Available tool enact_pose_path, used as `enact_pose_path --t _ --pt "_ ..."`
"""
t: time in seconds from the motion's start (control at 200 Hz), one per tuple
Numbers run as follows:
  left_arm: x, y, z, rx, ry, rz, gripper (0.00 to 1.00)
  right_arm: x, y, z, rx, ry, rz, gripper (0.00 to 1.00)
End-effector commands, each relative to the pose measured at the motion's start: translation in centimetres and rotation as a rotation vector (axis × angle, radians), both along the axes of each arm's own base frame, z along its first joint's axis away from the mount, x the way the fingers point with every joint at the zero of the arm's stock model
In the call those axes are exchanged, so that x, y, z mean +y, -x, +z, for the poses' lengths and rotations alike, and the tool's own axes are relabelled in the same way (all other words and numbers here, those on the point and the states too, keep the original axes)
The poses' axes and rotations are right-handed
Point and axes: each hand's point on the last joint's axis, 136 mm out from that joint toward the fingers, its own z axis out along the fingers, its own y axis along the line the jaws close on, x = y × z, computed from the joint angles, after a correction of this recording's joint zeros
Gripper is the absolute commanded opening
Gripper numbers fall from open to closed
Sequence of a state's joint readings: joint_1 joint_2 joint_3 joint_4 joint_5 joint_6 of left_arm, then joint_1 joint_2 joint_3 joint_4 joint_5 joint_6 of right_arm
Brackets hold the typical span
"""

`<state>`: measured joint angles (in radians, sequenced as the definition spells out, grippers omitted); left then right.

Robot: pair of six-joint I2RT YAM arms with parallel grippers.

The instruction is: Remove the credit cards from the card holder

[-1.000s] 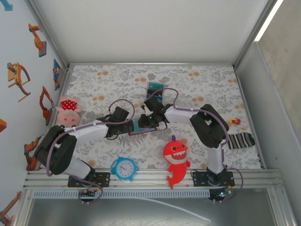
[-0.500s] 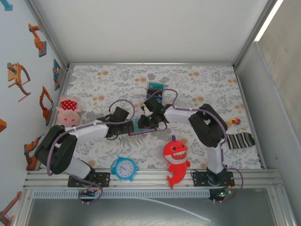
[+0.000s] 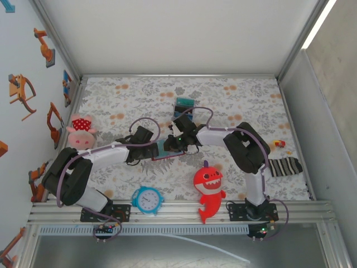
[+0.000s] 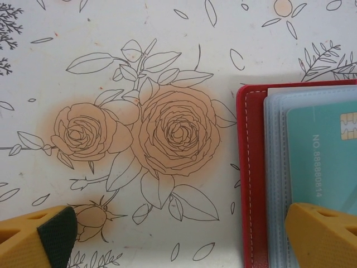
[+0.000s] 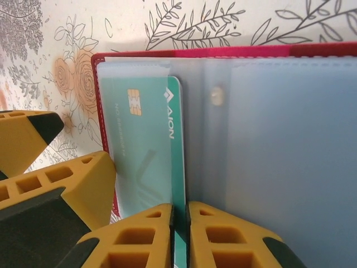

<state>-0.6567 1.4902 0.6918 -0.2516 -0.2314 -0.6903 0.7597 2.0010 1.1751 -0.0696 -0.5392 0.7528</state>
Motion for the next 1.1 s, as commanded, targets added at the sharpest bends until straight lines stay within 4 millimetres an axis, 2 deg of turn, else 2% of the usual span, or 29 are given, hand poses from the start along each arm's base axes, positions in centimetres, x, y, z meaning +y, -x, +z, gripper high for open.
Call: enact_pose_path --t 0.0,1.097 --pt "0.3 0.5 -0.5 0.036 -0.033 -0.018 0.97 0.2 0.1 -0.1 0.012 -0.027 -0.002 0.12" --pt "0.5 -0.2 0.2 0.016 -0.056 -0.026 0.97 -3.1 -1.3 0.0 -0.022 0.065 -0.066 0.04"
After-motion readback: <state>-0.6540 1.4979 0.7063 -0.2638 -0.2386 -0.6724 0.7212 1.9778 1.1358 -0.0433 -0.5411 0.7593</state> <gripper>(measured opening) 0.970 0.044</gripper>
